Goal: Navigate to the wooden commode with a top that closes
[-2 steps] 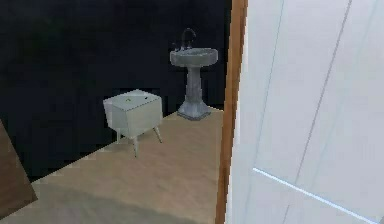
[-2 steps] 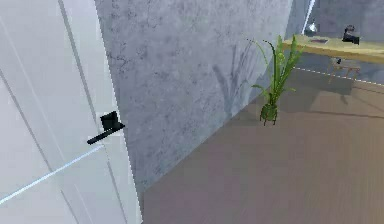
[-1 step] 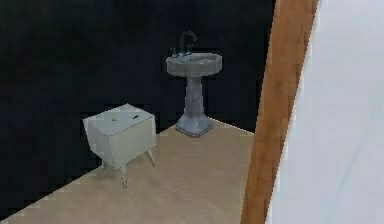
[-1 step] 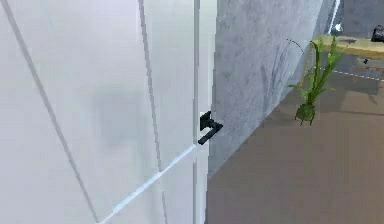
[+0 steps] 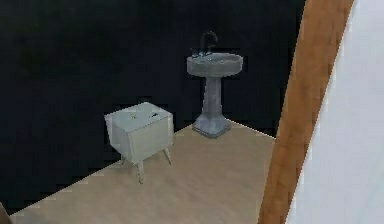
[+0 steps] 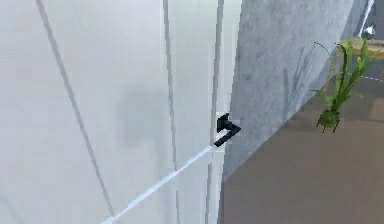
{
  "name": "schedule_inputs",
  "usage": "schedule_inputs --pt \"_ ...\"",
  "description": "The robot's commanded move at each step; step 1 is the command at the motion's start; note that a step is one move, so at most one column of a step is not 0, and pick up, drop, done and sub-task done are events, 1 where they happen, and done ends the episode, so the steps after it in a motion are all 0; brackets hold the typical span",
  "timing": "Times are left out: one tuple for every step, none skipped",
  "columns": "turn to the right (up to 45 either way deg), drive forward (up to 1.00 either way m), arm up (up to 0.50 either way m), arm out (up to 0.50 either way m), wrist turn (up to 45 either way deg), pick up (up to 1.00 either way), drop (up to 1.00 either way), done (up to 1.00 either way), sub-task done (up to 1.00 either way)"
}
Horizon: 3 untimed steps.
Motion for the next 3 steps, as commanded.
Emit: schedule_inputs --pt "-3.0 0.0 0.0 0.0 0.0 0.0 0.0 0.0 0.0" --pt "0.0 0.2 0.0 0.0 0.0 0.0 0.0 0.0 0.0" --pt "0.0 0.85 0.0 0.0 0.0 0.0 0.0 0.0 0.0"
